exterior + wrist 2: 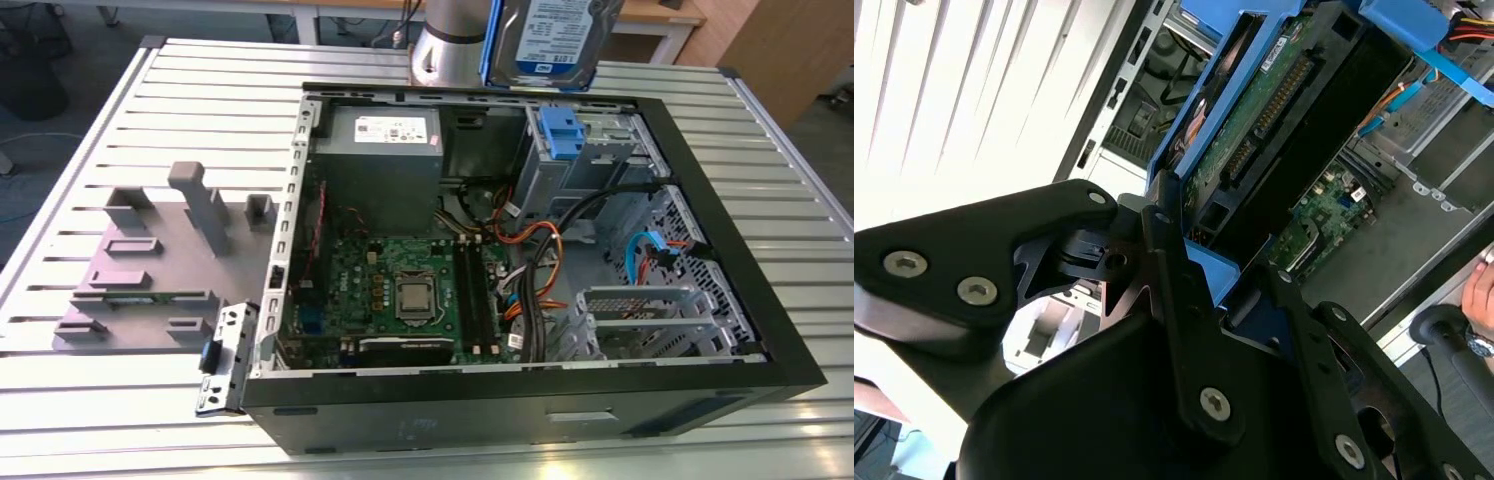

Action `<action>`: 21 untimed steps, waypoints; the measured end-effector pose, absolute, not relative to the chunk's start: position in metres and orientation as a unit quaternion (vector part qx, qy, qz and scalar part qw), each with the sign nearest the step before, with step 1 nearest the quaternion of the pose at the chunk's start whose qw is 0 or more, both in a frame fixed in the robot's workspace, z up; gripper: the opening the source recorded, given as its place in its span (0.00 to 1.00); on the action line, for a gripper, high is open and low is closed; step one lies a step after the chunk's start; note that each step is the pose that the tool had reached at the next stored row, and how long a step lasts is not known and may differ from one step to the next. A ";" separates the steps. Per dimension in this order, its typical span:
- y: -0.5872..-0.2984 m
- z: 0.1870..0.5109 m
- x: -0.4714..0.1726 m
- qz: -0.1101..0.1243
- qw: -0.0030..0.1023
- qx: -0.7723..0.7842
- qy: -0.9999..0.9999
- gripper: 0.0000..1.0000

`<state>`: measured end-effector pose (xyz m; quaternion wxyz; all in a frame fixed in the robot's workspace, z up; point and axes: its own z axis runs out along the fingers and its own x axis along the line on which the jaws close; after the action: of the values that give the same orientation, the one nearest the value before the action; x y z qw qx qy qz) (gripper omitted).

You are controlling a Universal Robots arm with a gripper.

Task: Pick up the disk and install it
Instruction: 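Pick up the disk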

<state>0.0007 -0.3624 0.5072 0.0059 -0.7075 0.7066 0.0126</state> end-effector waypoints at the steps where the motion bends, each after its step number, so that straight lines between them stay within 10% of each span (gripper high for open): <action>1: -0.362 0.507 0.001 0.013 0.006 -0.707 0.707 0.37; 21: -0.362 0.507 0.008 0.013 0.006 -0.707 0.707 0.37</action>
<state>0.0080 -0.3624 0.5073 0.0059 -0.7075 0.7066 0.0126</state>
